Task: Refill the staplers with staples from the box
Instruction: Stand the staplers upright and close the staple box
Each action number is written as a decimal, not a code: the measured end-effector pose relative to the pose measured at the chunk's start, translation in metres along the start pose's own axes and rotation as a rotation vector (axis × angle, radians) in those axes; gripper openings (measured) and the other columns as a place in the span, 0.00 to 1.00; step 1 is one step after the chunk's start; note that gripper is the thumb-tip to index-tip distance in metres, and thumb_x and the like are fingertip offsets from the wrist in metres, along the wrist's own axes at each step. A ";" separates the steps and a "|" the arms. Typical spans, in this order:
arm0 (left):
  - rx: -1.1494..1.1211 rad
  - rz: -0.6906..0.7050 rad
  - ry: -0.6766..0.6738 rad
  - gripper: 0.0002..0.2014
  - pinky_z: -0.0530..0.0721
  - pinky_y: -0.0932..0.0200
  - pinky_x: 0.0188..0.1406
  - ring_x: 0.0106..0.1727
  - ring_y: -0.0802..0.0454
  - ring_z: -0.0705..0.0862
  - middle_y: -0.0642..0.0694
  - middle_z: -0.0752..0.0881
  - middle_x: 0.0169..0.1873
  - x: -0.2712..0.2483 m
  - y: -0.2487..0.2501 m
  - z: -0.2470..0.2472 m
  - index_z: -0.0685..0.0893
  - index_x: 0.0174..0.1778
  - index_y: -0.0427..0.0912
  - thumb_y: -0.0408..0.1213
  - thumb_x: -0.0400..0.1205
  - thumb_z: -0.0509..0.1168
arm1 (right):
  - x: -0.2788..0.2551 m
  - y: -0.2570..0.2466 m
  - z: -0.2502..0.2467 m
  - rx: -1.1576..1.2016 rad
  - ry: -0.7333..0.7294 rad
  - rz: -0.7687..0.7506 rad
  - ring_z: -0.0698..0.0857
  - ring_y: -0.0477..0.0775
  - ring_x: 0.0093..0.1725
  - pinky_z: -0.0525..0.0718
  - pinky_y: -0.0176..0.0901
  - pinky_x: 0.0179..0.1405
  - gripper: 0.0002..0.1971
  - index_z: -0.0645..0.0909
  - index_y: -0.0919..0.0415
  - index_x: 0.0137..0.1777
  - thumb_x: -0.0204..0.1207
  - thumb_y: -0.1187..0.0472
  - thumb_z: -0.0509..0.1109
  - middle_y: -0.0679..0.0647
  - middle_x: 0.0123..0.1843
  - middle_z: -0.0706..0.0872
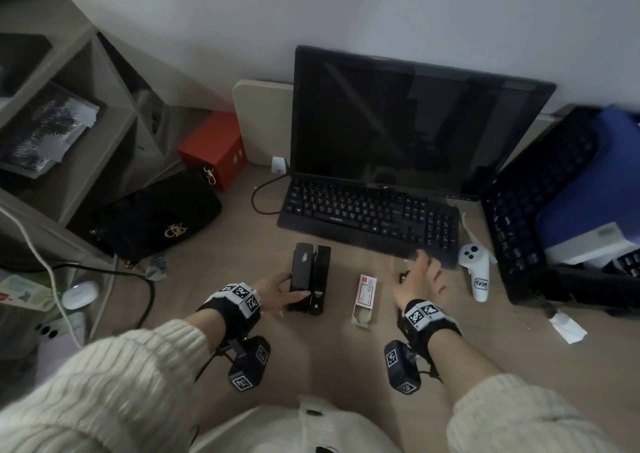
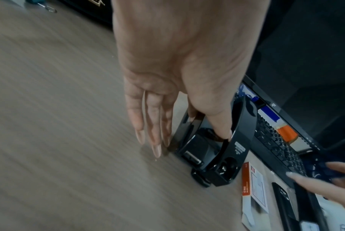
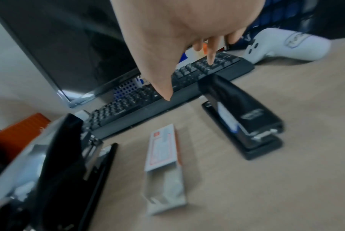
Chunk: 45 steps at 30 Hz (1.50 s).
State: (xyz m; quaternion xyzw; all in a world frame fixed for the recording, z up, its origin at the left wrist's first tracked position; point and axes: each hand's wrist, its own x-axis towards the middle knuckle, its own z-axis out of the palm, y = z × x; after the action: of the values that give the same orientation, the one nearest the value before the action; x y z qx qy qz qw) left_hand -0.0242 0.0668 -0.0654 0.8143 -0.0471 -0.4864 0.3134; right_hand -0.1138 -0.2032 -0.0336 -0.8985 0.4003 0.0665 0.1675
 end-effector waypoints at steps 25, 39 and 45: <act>-0.017 -0.006 -0.055 0.37 0.86 0.58 0.35 0.43 0.48 0.88 0.42 0.87 0.45 0.003 0.004 0.005 0.59 0.85 0.53 0.55 0.82 0.67 | -0.007 -0.028 0.010 0.338 0.018 0.018 0.87 0.61 0.48 0.87 0.56 0.49 0.19 0.75 0.57 0.54 0.77 0.41 0.63 0.55 0.49 0.87; 0.095 0.055 -0.055 0.36 0.86 0.61 0.32 0.40 0.54 0.90 0.48 0.89 0.47 -0.009 0.002 0.003 0.62 0.83 0.56 0.58 0.80 0.68 | -0.033 -0.052 0.048 0.146 -0.320 -0.158 0.86 0.57 0.48 0.85 0.48 0.49 0.24 0.76 0.57 0.60 0.77 0.38 0.61 0.53 0.50 0.86; 0.089 0.042 -0.076 0.38 0.87 0.60 0.33 0.43 0.54 0.91 0.46 0.90 0.50 -0.009 0.000 0.003 0.59 0.84 0.58 0.58 0.80 0.68 | -0.035 -0.052 0.052 0.137 -0.357 -0.191 0.87 0.58 0.50 0.86 0.52 0.51 0.24 0.75 0.53 0.61 0.76 0.36 0.61 0.53 0.52 0.87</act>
State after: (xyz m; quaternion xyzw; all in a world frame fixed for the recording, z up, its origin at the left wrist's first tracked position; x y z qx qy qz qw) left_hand -0.0310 0.0688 -0.0589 0.8072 -0.0979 -0.5076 0.2850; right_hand -0.0976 -0.1276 -0.0607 -0.8929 0.2807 0.1809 0.3021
